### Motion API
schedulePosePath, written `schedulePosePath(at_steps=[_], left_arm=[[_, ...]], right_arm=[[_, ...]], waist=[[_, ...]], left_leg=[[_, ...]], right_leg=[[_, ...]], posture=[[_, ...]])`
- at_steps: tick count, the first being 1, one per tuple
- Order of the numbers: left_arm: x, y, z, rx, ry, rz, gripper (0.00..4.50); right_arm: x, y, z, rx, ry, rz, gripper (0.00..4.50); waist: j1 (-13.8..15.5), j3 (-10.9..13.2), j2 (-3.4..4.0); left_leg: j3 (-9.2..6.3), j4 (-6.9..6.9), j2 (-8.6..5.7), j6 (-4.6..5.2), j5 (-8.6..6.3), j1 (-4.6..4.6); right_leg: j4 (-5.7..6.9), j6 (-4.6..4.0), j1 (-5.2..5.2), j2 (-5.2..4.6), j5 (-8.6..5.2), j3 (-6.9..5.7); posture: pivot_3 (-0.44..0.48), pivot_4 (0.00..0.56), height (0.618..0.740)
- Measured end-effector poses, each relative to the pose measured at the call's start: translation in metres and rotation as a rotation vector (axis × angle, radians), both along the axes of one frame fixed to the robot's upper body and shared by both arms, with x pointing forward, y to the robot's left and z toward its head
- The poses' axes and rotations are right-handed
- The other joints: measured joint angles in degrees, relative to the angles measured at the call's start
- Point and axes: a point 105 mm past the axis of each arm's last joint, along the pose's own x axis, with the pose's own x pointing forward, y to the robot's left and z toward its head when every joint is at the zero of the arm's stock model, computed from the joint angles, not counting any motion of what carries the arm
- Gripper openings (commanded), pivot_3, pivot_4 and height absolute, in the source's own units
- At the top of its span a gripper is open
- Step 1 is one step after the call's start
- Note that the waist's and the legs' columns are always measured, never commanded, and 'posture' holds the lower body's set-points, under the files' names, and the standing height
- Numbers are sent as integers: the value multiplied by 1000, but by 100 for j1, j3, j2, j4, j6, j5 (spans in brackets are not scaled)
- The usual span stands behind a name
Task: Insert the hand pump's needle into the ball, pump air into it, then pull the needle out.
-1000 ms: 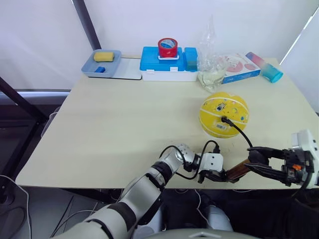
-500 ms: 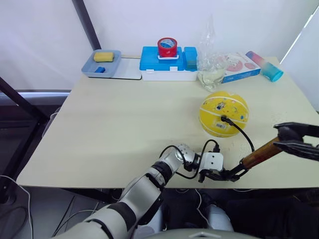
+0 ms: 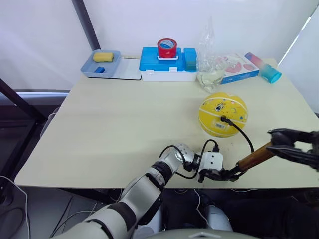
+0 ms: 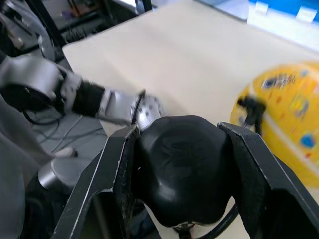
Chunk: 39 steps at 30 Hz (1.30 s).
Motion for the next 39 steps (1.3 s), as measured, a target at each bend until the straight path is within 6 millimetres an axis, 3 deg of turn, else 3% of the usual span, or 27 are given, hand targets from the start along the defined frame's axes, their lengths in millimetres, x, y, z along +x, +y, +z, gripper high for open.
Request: schedulePosePath(at_steps=[7, 12, 16, 21, 28, 36, 38, 39], left_arm=[[0, 0, 0, 1, 0, -2, 910], [0, 0, 0, 2, -1, -4, 910], [0, 0, 1, -1, -4, -6, 910], [1, -1, 2, -3, -5, -5, 909], [1, -1, 2, -3, -7, -5, 909], [1, -1, 3, -4, -9, -6, 909], [1, 0, 2, 0, -5, -5, 909], [1, 0, 2, 2, -5, -4, 909]], right_arm=[[3, 13, -43, -39, 23, 16, 2003], [4, 14, -43, -35, -5, 22, 2003], [4, 7, -29, 17, -8, -6, 2003], [-1, -4, 15, 41, -46, -3, 2003], [-7, -10, 58, 25, -67, -4, 2003], [-6, -8, 64, 6, -60, -8, 2003], [-8, -7, 57, 5, -60, -1, 2003], [-7, -4, 41, -17, -30, 7, 2003]], waist=[[11, 1, 4], [18, 1, 3], [26, 15, 21], [32, 26, 34], [33, 31, 39], [28, 30, 38], [30, 21, 20], [24, 18, 15]], left_leg=[[-3, 2, 0, -2, 1, 5], [-9, 2, 2, -3, 2, 8], [-12, 2, 3, -4, 2, 4], [-37, 2, 3, -12, 7, -4], [-49, 2, 11, -21, 13, -13], [-56, 2, 13, -27, 17, -37], [-63, 2, 18, -28, 18, -34], [-64, 3, 20, -32, 19, -33]], right_leg=[[24, -16, -3, 0, 0, -1], [30, -20, -1, 1, -8, -6], [30, -33, -3, 1, -1, -9], [32, -39, -5, 7, -3, -25], [33, -26, -10, 16, -16, -34], [33, -48, -31, 21, -3, -40], [33, -52, -26, 27, -7, -47], [33, -32, -24, 27, -20, -47]], posture=[[0, 150, 729], [0, 150, 729], [0, 150, 729], [0, 150, 729], [0, 150, 729], [0, 150, 729], [0, 150, 729], [0, 150, 729]])
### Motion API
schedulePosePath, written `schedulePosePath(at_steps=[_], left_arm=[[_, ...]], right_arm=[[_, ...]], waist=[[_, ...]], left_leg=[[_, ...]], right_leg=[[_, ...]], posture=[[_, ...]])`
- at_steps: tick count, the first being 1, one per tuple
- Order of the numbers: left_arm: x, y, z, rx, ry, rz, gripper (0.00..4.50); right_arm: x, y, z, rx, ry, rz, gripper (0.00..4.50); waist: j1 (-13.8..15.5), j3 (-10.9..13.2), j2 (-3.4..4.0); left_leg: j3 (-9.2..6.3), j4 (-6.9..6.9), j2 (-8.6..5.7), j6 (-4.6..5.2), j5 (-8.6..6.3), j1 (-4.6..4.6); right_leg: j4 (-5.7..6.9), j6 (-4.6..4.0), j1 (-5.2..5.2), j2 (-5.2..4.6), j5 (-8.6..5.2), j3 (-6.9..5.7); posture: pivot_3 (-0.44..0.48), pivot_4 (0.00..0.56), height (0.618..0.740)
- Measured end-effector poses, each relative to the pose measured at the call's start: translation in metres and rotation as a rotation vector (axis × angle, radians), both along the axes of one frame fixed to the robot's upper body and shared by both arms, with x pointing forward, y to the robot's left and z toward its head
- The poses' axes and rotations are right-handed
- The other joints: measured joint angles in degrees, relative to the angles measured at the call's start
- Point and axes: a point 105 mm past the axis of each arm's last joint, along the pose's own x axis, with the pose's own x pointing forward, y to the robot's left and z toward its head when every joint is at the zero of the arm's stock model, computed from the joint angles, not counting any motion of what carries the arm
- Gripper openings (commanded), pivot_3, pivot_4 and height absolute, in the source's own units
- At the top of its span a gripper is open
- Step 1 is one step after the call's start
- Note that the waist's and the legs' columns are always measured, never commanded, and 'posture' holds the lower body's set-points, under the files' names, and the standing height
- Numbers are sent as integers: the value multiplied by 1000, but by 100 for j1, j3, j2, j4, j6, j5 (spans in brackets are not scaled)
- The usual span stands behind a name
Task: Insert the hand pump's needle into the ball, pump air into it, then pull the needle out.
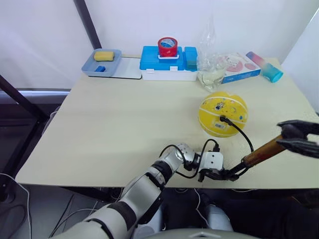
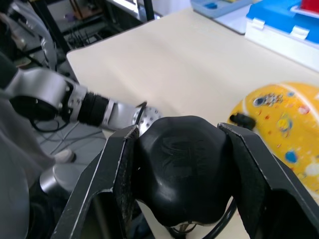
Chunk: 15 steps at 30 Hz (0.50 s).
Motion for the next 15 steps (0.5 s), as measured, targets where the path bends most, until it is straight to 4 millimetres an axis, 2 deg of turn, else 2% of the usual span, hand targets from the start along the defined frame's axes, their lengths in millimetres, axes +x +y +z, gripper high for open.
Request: schedulePosePath(at_steps=[4, 7, 11, 15], left_arm=[[0, 1, -1, 9, -1, -1, 909], [1, 1, -1, 11, -2, -2, 909], [1, 1, 0, 12, -2, -3, 909], [1, 1, 0, 12, -2, -1, 909]], right_arm=[[7, 12, -48, 2, 28, 4, 2003], [10, 16, -68, -10, 37, 6, 2003], [13, 18, -84, -8, 45, -1, 2003], [15, 18, -81, 7, 21, 2, 2003]], waist=[[7, -18, -13], [13, -19, -9], [24, -18, -3], [27, -17, -2]], left_leg=[[-8, 2, 10, -6, 3, 4], [-15, 2, 18, -11, 7, 5], [-19, 1, 21, -16, 11, 4], [-22, 1, 25, -18, 11, 4]], right_leg=[[5, 0, 5, 10, -3, -7], [9, -8, 5, 20, -7, -13], [12, -24, 4, 22, -5, -19], [13, -24, 4, 24, -7, -22]], posture=[[0, 150, 729], [0, 150, 729], [0, 150, 729], [0, 150, 729]])
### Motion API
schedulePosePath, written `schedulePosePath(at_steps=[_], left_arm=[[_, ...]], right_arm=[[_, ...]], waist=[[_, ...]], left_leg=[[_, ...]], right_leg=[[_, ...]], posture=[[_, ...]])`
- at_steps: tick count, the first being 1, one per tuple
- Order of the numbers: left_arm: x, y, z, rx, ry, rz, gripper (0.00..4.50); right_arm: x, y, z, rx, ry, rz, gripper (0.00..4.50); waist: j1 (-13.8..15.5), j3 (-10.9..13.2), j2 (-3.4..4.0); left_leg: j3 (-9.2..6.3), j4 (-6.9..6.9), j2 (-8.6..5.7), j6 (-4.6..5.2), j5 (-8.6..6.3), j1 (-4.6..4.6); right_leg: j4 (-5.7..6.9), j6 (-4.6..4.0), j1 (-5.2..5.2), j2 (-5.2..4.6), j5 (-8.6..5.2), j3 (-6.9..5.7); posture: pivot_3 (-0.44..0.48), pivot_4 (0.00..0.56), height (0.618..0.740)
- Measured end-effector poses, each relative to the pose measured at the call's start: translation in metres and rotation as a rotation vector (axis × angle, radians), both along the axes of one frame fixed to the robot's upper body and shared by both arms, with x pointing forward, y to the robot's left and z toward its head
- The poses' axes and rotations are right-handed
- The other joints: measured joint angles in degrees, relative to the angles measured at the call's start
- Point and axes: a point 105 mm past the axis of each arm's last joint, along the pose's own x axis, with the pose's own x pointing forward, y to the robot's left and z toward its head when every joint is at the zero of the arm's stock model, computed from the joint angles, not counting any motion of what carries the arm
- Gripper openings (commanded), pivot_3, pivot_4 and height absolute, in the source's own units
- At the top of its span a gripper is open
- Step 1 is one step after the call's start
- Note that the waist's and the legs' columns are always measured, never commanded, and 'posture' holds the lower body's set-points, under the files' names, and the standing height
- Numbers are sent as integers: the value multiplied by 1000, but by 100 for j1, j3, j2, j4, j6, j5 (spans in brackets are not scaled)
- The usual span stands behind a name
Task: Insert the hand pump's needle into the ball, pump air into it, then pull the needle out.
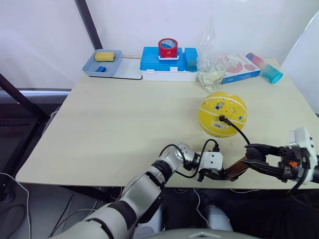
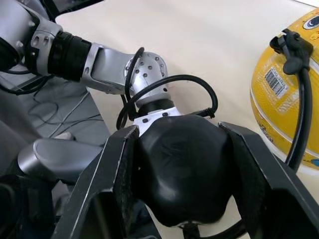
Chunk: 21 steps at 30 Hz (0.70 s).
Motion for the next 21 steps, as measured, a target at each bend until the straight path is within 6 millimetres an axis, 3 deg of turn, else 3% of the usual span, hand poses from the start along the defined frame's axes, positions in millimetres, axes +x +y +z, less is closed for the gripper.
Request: schedulePosePath(at_steps=[3, 11, 16, 21], left_arm=[[0, 0, 1, -2, -1, -1, 909], [2, 0, 2, -15, -3, 16, 909], [4, -1, 3, -21, -5, 26, 909], [4, -1, 4, -22, -7, 25, 909]], right_arm=[[3, -3, 6, 42, 4, -12, 2003], [1, -17, 56, 79, -56, -12, 2003], [-5, -21, 100, 79, -103, -8, 2003], [-4, -28, 116, 92, -100, -39, 2003]], waist=[[4, 9, 12], [-5, 33, 36], [-19, 44, 46], [-35, 50, 48]], left_leg=[[0, 0, 0, 0, 0, -3], [0, 0, 2, -5, 3, -7], [0, 0, 7, -7, 4, -10], [3, 0, 6, -7, 4, -15]], right_leg=[[-1, -3, -1, 0, 2, 0], [-2, -15, -5, 2, 9, 1], [-2, -17, -11, 8, 10, 0], [-6, -28, -13, 6, 17, 2]], posture=[[0, 150, 729], [0, 150, 729], [0, 150, 729], [0, 150, 729]])
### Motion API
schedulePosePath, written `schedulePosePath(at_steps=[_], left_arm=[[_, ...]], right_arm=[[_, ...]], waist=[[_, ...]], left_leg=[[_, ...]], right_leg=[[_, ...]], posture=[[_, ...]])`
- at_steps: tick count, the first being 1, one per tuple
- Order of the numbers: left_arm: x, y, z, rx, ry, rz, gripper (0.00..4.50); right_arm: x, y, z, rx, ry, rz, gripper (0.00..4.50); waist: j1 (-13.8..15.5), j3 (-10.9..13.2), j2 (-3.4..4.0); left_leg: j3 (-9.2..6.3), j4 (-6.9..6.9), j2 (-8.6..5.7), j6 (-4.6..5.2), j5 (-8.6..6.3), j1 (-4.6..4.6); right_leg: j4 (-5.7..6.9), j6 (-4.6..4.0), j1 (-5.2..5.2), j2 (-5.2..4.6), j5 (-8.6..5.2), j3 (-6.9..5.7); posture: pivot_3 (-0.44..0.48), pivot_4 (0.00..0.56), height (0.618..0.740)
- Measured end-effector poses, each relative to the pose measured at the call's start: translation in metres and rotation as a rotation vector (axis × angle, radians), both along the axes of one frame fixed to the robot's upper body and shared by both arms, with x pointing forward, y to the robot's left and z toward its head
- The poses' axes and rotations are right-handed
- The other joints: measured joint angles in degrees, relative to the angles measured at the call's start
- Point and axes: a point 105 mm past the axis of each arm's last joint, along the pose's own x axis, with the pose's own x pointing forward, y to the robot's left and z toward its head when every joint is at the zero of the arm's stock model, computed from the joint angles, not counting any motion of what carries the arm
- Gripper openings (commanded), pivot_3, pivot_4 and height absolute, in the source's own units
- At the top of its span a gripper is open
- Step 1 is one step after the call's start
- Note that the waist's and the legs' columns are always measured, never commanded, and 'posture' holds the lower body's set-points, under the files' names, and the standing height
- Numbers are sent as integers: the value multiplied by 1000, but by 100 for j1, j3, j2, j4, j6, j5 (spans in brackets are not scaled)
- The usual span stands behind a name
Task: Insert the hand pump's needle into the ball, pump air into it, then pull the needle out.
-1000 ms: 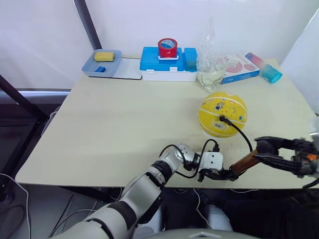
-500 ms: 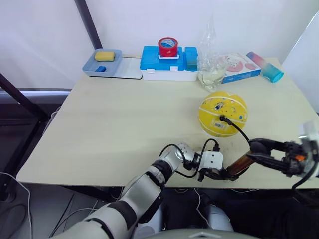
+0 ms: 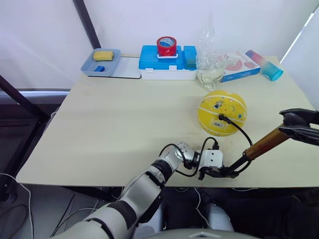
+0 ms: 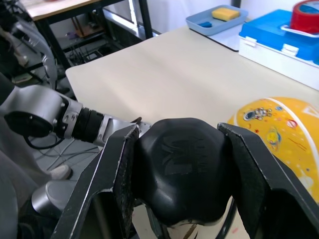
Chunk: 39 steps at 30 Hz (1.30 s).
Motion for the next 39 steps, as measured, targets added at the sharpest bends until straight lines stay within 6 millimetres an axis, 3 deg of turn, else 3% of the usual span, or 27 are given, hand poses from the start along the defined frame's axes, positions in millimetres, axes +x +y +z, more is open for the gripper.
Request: schedulePosePath(at_steps=[6, 8, 15, 19, 28, 39], left_arm=[[0, 1, -1, 4, 4, 3, 908], [0, 2, -3, 14, 10, 10, 907], [0, 2, -3, 18, 10, 5, 907], [0, 2, -3, 19, 9, 3, 907], [0, 1, -2, 16, 2, 1, 907], [1, 0, 0, 7, -4, -1, 907]], right_arm=[[-4, 2, -10, -15, 1, 1, 2003], [-4, 10, -30, -37, 25, 27, 2003], [3, 31, -97, -87, 107, 48, 2003], [5, 40, -122, -94, 86, 57, 2003], [7, 29, -107, 1, 31, 21, 2003], [-2, 11, -23, 23, -25, 25, 2003]], waist=[[-8, -9, -22], [-20, -39, -53], [-11, -52, -48], [-13, -55, -49], [-4, -37, -29], [-8, -3, 0]], left_leg=[[-2, -1, 1, 0, 0, 5], [-3, -2, 7, -2, -1, 14], [-5, -2, 8, -3, 0, 14], [-4, -2, 7, -2, 0, 14], [-5, 0, 8, -4, 2, 9], [-2, 0, 6, -5, 1, 4]], right_leg=[[1, 1, 3, 3, -1, -1], [3, 21, 10, 7, -17, 0], [6, 18, 8, 9, -18, -2], [4, 12, 9, 10, -16, -3], [5, -6, 4, 8, -4, -2], [4, -5, 1, 6, -5, -1]], posture=[[0, 150, 729], [0, 150, 729], [0, 150, 729], [0, 150, 729], [0, 150, 729], [0, 150, 729]])
